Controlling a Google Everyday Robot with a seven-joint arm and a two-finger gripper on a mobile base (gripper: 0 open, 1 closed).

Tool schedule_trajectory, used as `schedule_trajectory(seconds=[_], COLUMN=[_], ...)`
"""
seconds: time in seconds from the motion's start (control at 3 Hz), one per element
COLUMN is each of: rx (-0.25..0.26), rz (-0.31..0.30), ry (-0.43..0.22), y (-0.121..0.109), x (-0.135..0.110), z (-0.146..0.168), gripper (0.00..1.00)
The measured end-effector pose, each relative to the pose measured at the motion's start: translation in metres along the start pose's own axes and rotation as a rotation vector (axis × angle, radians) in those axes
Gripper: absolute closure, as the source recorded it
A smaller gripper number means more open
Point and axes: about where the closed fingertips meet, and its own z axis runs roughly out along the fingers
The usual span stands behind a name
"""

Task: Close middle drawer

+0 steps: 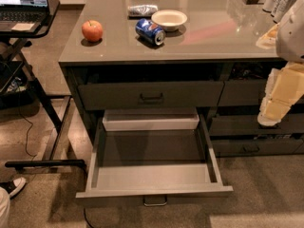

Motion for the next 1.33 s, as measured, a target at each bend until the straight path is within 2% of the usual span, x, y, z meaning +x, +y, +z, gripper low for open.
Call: schedule_trajectory(seconds=[0.67,1.0,1.33], rx=[-0.005,-0.031,-0.063], rz=[0.004,0.023,0.034], ry=[-0.012,-0.043,-0.095], y=[0.003,0.014,0.035], x=[0.002,0.011,0.022], z=[0.009,0.039,0.09], gripper=[0.0,0.0,0.0])
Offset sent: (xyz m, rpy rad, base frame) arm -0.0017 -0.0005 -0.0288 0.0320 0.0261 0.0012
